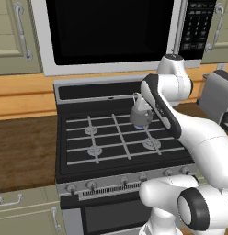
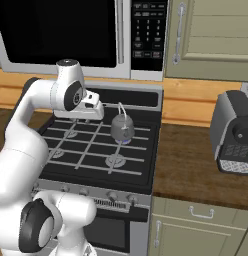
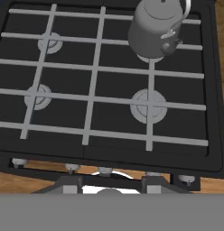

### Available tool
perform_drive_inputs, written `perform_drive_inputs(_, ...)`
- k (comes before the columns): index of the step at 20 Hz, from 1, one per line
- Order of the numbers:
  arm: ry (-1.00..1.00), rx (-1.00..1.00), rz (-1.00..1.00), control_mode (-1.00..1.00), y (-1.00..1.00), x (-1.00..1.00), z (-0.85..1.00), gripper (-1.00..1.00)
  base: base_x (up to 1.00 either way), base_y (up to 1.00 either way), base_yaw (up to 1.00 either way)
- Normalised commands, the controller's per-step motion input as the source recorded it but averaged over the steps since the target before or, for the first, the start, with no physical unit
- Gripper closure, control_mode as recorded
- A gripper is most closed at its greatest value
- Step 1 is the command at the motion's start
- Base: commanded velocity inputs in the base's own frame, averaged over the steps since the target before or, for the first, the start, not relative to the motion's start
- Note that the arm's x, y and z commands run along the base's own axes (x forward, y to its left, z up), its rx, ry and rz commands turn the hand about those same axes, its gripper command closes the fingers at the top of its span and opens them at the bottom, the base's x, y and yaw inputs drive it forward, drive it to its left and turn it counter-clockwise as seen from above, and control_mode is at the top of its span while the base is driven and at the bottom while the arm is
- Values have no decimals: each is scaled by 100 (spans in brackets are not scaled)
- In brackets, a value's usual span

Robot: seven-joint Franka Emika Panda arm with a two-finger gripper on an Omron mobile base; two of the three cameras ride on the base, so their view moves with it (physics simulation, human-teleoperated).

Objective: Turn off the rear right burner of the stove.

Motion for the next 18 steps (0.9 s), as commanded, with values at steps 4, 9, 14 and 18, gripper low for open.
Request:
perform_drive_inputs(4, 0, 0, 0, -100, 0, -33, -2, -100, 0, 0, 0)
perform_drive_inputs(9, 0, 0, 0, -100, 0, -29, -2, -100, 0, 0, 0)
perform_drive_inputs(14, 0, 0, 0, -100, 0, -1, 0, -100, 0, 0, 0)
perform_drive_inputs(18, 0, 0, 0, -100, 0, 0, 0, -100, 0, 0, 0)
